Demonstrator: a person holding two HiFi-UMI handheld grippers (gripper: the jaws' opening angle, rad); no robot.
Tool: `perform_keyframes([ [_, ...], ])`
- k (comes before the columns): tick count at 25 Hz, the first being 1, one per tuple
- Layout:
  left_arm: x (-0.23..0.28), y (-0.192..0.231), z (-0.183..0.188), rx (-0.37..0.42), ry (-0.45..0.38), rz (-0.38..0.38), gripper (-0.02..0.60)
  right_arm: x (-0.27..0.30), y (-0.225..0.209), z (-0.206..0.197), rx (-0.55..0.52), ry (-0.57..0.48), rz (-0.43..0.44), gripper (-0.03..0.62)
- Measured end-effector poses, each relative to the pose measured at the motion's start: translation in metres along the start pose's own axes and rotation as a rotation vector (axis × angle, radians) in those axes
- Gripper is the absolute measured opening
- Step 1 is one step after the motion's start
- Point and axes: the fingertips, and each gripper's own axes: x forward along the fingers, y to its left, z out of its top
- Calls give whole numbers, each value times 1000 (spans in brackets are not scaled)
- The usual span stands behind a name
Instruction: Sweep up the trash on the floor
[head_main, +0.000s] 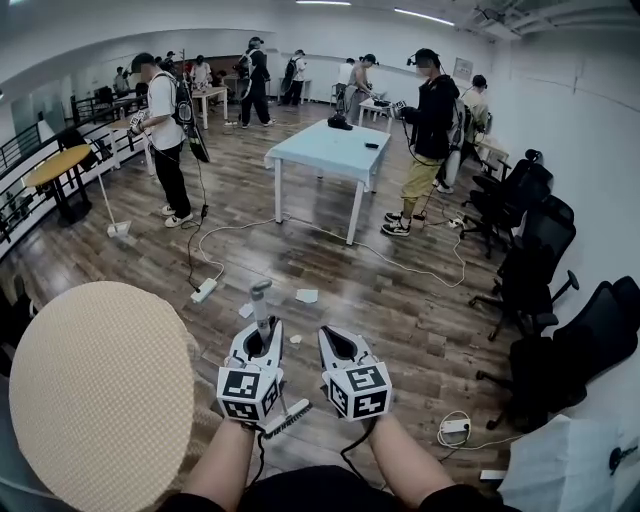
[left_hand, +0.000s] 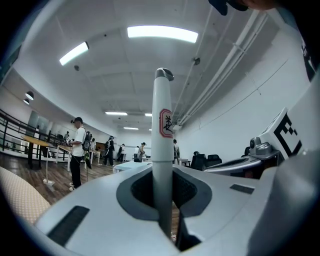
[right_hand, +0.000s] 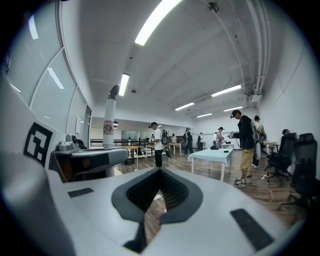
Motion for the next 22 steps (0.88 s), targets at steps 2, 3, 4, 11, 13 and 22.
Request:
perform_keyframes([
  [2, -1, 13, -5, -6, 4, -5, 29, 9, 5, -8, 10, 15, -9, 12],
  [3, -1, 18, -8, -7, 8, -7, 29, 14, 7, -12, 19, 24, -16, 12],
  [4, -1, 24, -11, -9, 13, -11, 29, 19, 10, -16, 30, 34, -21, 12],
  [11, 3, 61, -13, -14, 5, -44, 29, 57, 33, -21, 57, 63, -25, 12],
  [13, 9, 69, -17, -17, 9, -44, 29, 66, 34, -24, 60, 70, -17, 12],
  [22, 68, 124, -36, -37, 24, 2, 29, 145, -2, -23, 137, 46, 28, 12],
])
